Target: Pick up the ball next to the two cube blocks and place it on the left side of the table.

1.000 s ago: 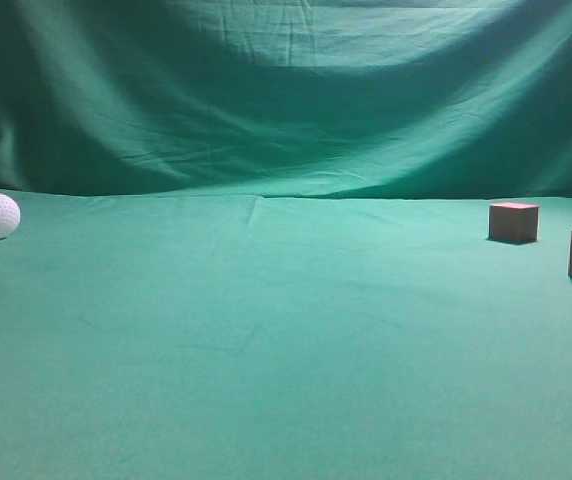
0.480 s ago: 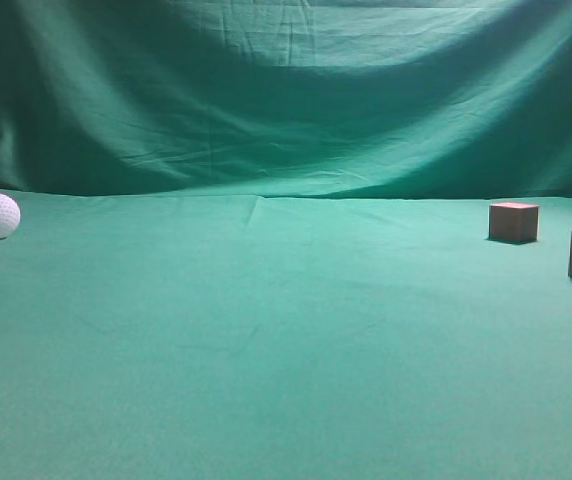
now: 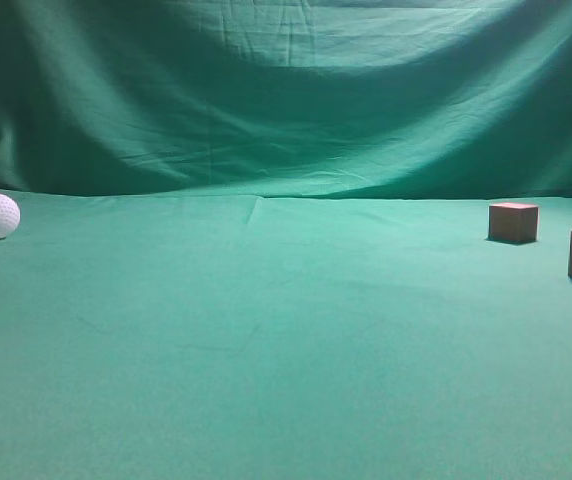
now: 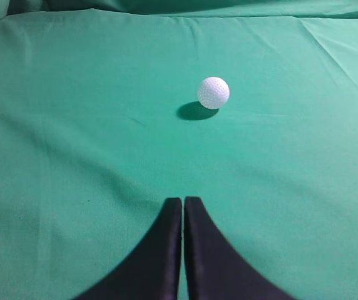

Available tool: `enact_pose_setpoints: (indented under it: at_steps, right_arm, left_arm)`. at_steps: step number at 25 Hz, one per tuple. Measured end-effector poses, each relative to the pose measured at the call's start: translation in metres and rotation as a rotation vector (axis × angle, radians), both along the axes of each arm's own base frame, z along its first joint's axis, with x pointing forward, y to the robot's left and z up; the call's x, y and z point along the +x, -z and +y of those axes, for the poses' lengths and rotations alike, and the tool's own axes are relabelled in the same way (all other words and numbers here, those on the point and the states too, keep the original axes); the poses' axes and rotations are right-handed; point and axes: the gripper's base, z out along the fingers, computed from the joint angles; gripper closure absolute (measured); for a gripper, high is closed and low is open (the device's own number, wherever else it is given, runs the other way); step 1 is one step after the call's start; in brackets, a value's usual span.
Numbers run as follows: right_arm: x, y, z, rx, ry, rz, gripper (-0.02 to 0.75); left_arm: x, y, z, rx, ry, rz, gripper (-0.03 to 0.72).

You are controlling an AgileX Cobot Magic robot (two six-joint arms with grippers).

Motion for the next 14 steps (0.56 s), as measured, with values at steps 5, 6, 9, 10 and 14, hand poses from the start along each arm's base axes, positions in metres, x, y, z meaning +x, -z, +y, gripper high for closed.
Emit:
enact_pose_setpoints:
  at_steps: [5, 6, 9, 10, 14]
  right_arm:
    - [0.0, 0.0, 0.0, 0.0, 0.0, 0.0, 0.738]
    - [0.0, 0.0, 0.0, 0.0, 0.0, 0.0, 0.738]
    - [0.0, 0.0, 0.0, 0.0, 0.0, 0.0, 0.738]
    - [0.0, 0.0, 0.0, 0.0, 0.0, 0.0, 0.738]
    - [0.0, 0.0, 0.0, 0.0, 0.0, 0.0, 0.738]
  left_arm:
    - [0.0, 0.0, 0.0, 0.0, 0.0, 0.0, 0.688]
    - [0.0, 0.0, 0.0, 0.0, 0.0, 0.0, 0.688]
    - [0.0, 0.0, 0.0, 0.0, 0.0, 0.0, 0.688]
    - [0.0, 0.0, 0.0, 0.0, 0.0, 0.0, 0.688]
    - [0.0, 0.0, 0.0, 0.0, 0.0, 0.0, 0.688]
